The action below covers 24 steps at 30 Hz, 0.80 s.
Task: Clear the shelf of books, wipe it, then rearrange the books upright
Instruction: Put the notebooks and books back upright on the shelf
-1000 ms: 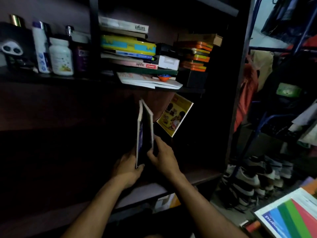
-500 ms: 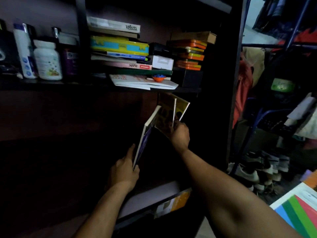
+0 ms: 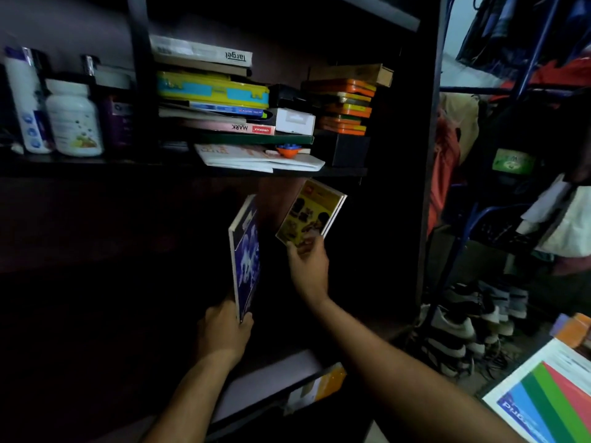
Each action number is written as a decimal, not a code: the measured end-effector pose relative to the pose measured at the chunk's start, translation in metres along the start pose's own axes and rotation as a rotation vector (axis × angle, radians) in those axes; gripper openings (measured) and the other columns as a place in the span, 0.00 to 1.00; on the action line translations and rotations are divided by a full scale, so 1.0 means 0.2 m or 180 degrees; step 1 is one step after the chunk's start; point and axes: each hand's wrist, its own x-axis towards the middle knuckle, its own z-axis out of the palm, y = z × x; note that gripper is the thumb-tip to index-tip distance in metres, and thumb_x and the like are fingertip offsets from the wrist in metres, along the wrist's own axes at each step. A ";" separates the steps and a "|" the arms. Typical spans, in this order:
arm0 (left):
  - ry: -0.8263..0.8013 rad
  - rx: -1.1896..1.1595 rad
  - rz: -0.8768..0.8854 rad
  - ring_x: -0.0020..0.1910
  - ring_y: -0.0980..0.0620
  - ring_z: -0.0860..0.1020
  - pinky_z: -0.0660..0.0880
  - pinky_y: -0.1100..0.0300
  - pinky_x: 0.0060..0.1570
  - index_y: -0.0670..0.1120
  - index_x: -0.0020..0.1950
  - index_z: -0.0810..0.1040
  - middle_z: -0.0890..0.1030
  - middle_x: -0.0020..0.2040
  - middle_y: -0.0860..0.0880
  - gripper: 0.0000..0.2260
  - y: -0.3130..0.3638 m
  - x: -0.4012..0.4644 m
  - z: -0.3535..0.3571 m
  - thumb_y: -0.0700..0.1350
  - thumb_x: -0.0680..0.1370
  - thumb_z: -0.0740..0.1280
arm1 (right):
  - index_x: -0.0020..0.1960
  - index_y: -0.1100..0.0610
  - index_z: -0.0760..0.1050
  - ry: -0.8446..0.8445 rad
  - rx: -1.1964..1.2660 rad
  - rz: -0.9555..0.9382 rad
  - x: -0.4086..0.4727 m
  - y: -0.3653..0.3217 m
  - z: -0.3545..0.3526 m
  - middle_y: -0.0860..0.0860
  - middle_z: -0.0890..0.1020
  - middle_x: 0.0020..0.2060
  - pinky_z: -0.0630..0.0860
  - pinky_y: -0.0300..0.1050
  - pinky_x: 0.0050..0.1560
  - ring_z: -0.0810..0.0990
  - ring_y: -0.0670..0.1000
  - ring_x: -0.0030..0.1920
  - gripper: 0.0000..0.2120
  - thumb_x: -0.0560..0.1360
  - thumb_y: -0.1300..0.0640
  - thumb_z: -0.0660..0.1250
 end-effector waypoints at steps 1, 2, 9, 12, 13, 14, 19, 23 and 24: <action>-0.0020 -0.0067 -0.0062 0.56 0.38 0.81 0.79 0.52 0.53 0.40 0.65 0.77 0.82 0.59 0.38 0.17 0.00 0.01 0.00 0.47 0.80 0.69 | 0.60 0.51 0.72 -0.0310 0.0320 -0.0013 -0.10 -0.05 0.01 0.48 0.81 0.51 0.78 0.42 0.47 0.82 0.51 0.51 0.12 0.80 0.47 0.67; -0.0069 -0.0119 -0.0168 0.56 0.38 0.81 0.78 0.53 0.52 0.41 0.65 0.78 0.81 0.59 0.38 0.16 0.01 0.01 -0.01 0.47 0.80 0.68 | 0.61 0.49 0.72 -0.0688 0.0546 -0.0099 -0.20 -0.10 0.02 0.48 0.81 0.51 0.79 0.42 0.45 0.82 0.51 0.50 0.14 0.80 0.43 0.66; -0.0328 -0.0403 -0.0082 0.60 0.41 0.78 0.75 0.49 0.61 0.54 0.63 0.77 0.79 0.65 0.44 0.17 0.02 -0.01 -0.03 0.58 0.85 0.52 | 0.76 0.47 0.62 -0.1276 -0.0466 -0.1147 -0.42 -0.14 0.02 0.46 0.72 0.62 0.75 0.41 0.58 0.74 0.43 0.59 0.25 0.81 0.48 0.64; -0.0572 0.0287 0.0523 0.71 0.44 0.68 0.70 0.50 0.67 0.64 0.80 0.53 0.68 0.75 0.51 0.26 0.01 -0.02 -0.03 0.57 0.83 0.58 | 0.68 0.55 0.73 -0.0742 -0.0486 -0.1053 -0.29 -0.07 -0.03 0.50 0.74 0.53 0.74 0.43 0.52 0.73 0.45 0.49 0.15 0.81 0.58 0.64; -0.0580 0.0549 0.0680 0.74 0.45 0.65 0.69 0.51 0.68 0.62 0.81 0.47 0.65 0.77 0.52 0.31 0.01 -0.02 -0.03 0.55 0.83 0.60 | 0.65 0.56 0.74 -0.0611 -0.0510 -0.1036 -0.24 -0.05 -0.05 0.51 0.74 0.53 0.73 0.39 0.51 0.73 0.45 0.48 0.14 0.80 0.60 0.65; -0.0591 0.0711 0.0721 0.75 0.46 0.63 0.68 0.52 0.68 0.60 0.82 0.46 0.64 0.78 0.52 0.32 0.01 -0.02 -0.02 0.54 0.83 0.61 | 0.64 0.57 0.76 -0.0538 -0.0558 -0.0977 -0.19 -0.04 -0.07 0.51 0.75 0.53 0.71 0.33 0.50 0.73 0.44 0.48 0.14 0.79 0.61 0.66; -0.0574 0.0825 0.0741 0.74 0.49 0.62 0.68 0.50 0.69 0.58 0.81 0.52 0.66 0.76 0.54 0.27 0.00 0.00 0.02 0.54 0.84 0.59 | 0.56 0.56 0.79 -0.0025 -0.0698 -0.0392 0.12 0.01 -0.10 0.52 0.79 0.50 0.75 0.42 0.51 0.78 0.50 0.49 0.08 0.77 0.59 0.68; -0.0501 0.0794 0.0741 0.73 0.50 0.62 0.69 0.51 0.68 0.59 0.80 0.54 0.67 0.75 0.55 0.26 -0.01 0.02 0.04 0.55 0.84 0.59 | 0.54 0.53 0.79 0.0475 -0.0982 -0.0172 0.30 0.07 -0.09 0.54 0.81 0.48 0.79 0.47 0.49 0.80 0.54 0.47 0.08 0.76 0.54 0.67; -0.0503 0.0789 0.0748 0.73 0.50 0.63 0.69 0.51 0.68 0.59 0.80 0.54 0.67 0.75 0.55 0.26 -0.01 0.02 0.04 0.55 0.84 0.59 | 0.54 0.53 0.79 0.0534 -0.1024 -0.0118 0.34 0.09 -0.08 0.53 0.81 0.48 0.81 0.51 0.48 0.82 0.55 0.48 0.09 0.75 0.53 0.67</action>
